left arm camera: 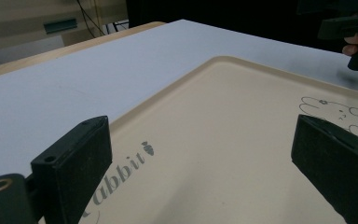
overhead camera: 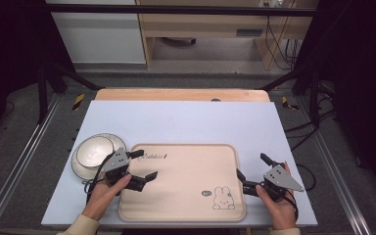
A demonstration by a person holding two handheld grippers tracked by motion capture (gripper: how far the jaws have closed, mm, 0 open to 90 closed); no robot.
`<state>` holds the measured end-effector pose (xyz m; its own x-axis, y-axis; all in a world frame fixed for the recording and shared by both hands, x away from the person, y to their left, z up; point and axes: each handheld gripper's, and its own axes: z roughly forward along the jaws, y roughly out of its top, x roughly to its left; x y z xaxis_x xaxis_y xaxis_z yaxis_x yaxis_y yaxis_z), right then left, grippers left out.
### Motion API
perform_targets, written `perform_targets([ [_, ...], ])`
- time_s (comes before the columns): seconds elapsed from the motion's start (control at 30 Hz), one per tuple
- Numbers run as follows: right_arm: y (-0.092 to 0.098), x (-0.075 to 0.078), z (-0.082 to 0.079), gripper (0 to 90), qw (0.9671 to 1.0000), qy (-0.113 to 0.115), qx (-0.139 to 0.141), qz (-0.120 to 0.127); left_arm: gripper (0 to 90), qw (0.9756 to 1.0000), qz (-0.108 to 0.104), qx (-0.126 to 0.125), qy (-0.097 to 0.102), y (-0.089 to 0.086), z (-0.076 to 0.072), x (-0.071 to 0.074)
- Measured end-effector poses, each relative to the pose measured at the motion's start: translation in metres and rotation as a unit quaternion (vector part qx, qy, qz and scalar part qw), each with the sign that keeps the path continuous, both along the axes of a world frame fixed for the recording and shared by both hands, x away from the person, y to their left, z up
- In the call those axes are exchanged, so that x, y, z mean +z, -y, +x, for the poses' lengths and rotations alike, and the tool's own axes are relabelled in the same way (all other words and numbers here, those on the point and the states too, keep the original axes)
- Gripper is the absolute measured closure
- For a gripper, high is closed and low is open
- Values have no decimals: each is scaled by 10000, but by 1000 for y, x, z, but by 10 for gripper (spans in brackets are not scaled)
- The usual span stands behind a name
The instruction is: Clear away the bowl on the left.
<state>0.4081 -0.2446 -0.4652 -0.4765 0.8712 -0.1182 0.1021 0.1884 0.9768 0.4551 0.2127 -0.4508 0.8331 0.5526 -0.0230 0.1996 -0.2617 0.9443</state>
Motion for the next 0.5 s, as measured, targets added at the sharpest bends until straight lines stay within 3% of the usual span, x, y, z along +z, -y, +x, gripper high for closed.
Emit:
perform_targets([
  [0.07,-1,0,-1,33,10000,-9,3,-20,47,9998,101,113,95,-2,-1,6],
  [0.23,2,1,-3,32,10000,-30,-37,35,43,9990,71,385,208,-7,0,22],
  [0.27,3,1,-3,33,10000,-47,-44,46,43,9978,135,580,282,-10,4,30],
  [0.37,4,0,-2,33,10000,-56,-53,39,44,9961,223,784,350,-14,8,39],
  [0.4,4,0,-1,33,10000,-70,-60,36,47,9936,334,997,405,-20,12,46],
  [0.43,3,0,0,33,9999,-79,-55,29,48,9936,334,997,405,-20,12,46],
  [0.47,3,0,0,33,9999,-89,-59,29,49,9904,424,1227,465,-28,16,51],
  [0.5,3,0,0,33,9999,-89,-59,29,49,9904,424,1227,465,-28,16,51],
])
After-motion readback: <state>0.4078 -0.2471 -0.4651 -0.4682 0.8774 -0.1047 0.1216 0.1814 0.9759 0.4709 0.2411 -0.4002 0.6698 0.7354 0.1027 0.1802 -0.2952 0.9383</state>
